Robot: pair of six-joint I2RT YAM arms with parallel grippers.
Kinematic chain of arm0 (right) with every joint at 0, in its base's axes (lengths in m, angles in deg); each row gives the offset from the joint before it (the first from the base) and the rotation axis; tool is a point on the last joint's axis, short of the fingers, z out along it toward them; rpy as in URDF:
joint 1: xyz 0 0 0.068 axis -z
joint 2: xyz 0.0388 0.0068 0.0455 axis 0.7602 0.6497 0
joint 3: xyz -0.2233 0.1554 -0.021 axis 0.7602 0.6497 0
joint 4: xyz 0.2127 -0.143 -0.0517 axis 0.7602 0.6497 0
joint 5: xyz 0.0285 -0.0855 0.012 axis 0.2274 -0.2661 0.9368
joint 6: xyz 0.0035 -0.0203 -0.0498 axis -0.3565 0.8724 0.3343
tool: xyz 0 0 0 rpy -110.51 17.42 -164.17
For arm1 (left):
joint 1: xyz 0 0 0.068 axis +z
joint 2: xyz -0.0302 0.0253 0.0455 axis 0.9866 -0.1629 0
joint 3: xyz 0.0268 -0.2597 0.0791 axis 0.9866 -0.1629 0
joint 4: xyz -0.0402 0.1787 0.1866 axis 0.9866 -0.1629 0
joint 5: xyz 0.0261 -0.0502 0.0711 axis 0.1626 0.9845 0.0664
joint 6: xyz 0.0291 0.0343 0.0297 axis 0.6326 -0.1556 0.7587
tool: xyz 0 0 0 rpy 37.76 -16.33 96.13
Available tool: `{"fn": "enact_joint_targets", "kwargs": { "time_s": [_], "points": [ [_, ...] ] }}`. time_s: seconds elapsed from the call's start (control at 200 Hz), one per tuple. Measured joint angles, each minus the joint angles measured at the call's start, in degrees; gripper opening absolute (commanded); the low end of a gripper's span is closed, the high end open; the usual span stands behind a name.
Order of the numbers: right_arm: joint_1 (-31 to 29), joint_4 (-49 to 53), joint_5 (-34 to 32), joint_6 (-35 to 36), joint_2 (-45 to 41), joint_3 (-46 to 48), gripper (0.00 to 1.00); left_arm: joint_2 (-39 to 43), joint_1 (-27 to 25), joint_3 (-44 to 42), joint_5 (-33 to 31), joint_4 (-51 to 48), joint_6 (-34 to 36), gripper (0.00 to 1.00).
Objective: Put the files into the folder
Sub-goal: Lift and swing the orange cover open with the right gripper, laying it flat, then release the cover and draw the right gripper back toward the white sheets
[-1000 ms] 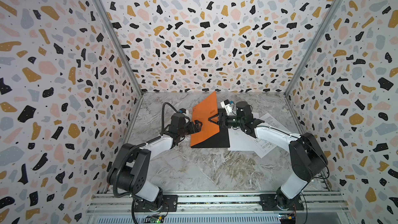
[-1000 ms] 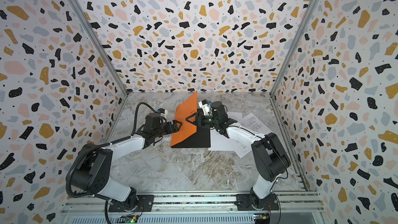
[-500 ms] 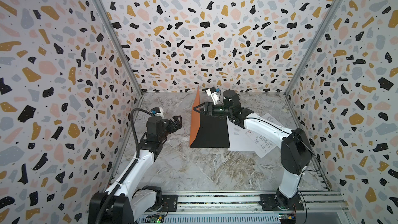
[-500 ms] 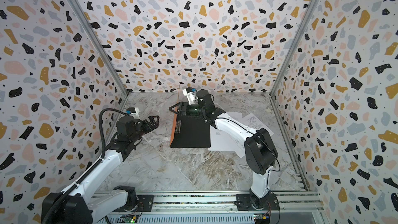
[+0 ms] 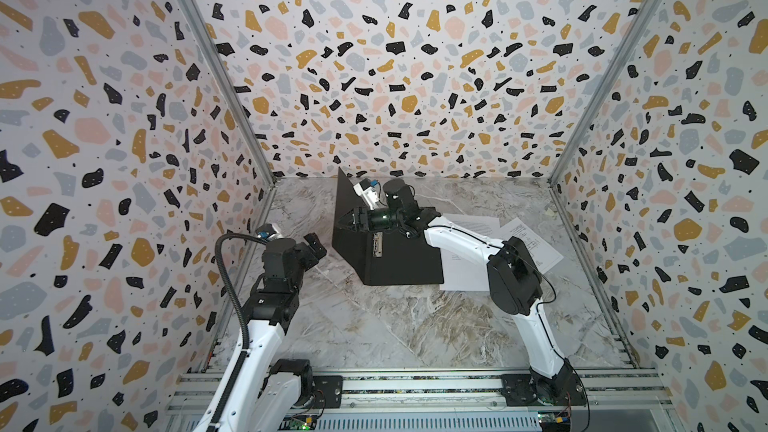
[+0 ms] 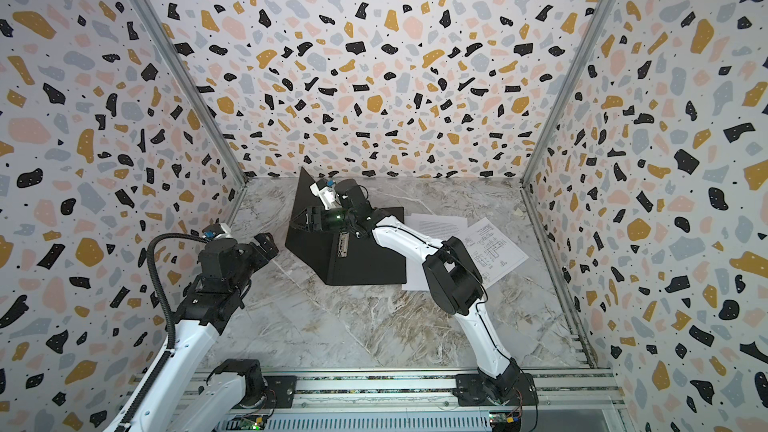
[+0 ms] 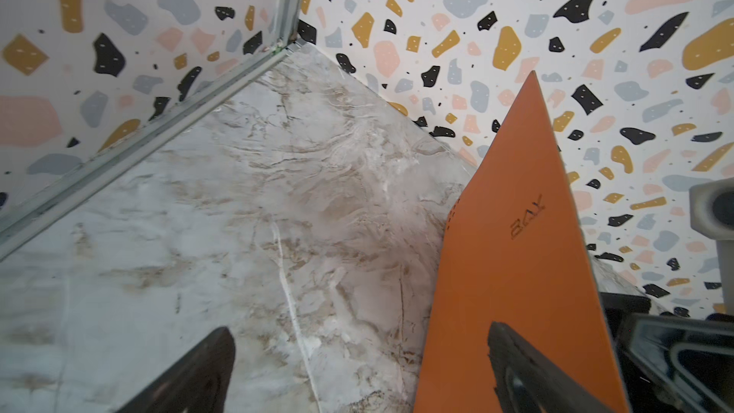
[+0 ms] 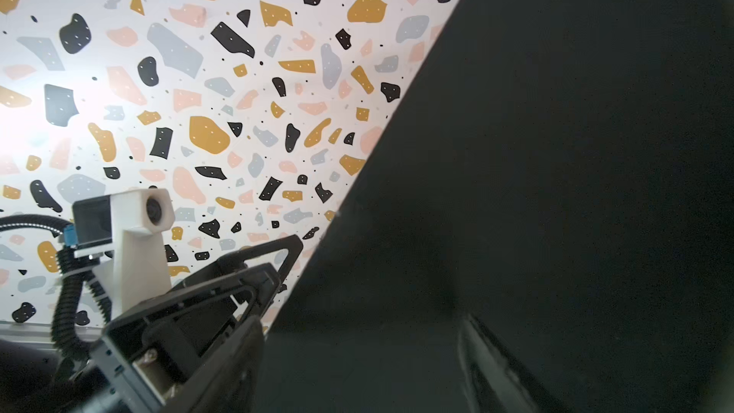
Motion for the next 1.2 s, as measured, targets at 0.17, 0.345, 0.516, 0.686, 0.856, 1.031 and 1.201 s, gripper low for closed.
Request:
{"fn": "enact_joint_targets", "kwargs": {
  "time_s": [0.17,0.345,0.516,0.686,0.856,1.031,1.201],
  "points": [
    [-0.66,0.02,0.57,-1.09,4.94,-3.74,0.8,2.51,0.0,0.0,-3.89,-1.81,-1.81,1.0],
    [-0.31,0.98,0.61,-1.18,7.08,-3.74,0.8,2.8,0.0,0.26,-5.31,-2.58,-2.36,1.0],
    [0.5,1.16,0.7,0.72,4.15,1.11,0.8,-0.7,0.09,1.01,-0.81,0.57,-2.34,1.0],
    [4.72,-0.48,-0.39,3.52,-8.79,20.7,0.79,-7.17,-0.39,1.07,5.14,4.57,-1.77,0.91],
    [15.19,-2.78,-2.58,5.7,-23.87,40.76,0.79,-16.28,-5.35,3.13,8.33,8.22,-0.52,0.81],
    [26.49,-2.95,-5.22,7.45,-34.42,55.41,0.78,-27.82,-13.0,7.65,10.88,12.68,0.72,0.74],
    [32.94,-0.11,-6.32,9.18,-40.17,63.21,0.78,-40.24,-14.29,12.92,15.39,14.05,2.21,0.63]
  ]
}}
